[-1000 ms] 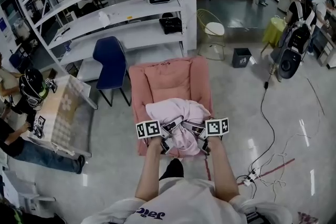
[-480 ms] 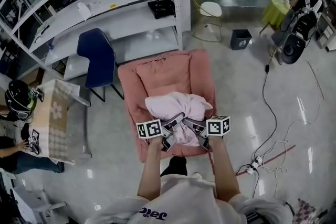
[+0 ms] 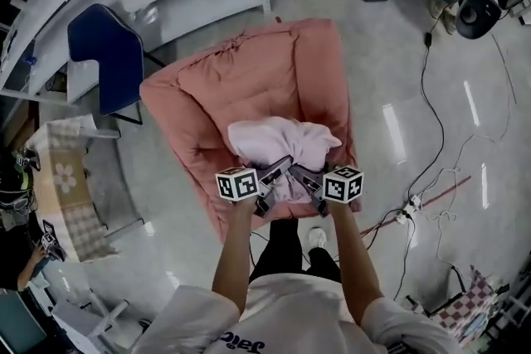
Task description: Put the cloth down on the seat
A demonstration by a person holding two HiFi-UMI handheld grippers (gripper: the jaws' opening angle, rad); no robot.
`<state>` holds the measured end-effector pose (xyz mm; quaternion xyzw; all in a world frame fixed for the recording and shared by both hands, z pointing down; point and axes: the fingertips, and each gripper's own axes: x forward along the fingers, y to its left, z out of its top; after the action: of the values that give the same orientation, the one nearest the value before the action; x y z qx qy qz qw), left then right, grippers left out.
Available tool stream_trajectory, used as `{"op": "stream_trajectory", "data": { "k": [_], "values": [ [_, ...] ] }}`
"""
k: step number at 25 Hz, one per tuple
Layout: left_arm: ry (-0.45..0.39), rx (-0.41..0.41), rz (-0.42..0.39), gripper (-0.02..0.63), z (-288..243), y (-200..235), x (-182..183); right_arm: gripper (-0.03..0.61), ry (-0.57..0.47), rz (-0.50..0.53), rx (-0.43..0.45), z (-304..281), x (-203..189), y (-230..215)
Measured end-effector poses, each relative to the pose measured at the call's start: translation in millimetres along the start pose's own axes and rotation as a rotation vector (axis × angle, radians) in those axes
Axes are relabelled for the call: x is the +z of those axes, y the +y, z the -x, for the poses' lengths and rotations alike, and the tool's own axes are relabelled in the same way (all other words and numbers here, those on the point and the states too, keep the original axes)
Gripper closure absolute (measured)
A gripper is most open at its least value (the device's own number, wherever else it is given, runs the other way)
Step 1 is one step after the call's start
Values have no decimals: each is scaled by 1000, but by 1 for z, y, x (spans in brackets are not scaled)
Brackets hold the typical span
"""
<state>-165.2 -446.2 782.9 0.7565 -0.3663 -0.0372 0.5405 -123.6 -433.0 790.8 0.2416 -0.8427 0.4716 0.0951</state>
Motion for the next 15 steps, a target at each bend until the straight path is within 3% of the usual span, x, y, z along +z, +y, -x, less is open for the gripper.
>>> {"op": "stream_trajectory", "data": {
  "k": [3,7,15],
  "values": [
    [35,37,-22,295,-30,63,-4,276,-38,-31,-65,-38,-15,-56],
    [62,87,11,295,-63,139,-34,276,-12,-69,-165,-72,-57,-124],
    [60,161,74,295,-96,235,-88,270,93,-76,-294,-109,-123,-208]
  ]
}}
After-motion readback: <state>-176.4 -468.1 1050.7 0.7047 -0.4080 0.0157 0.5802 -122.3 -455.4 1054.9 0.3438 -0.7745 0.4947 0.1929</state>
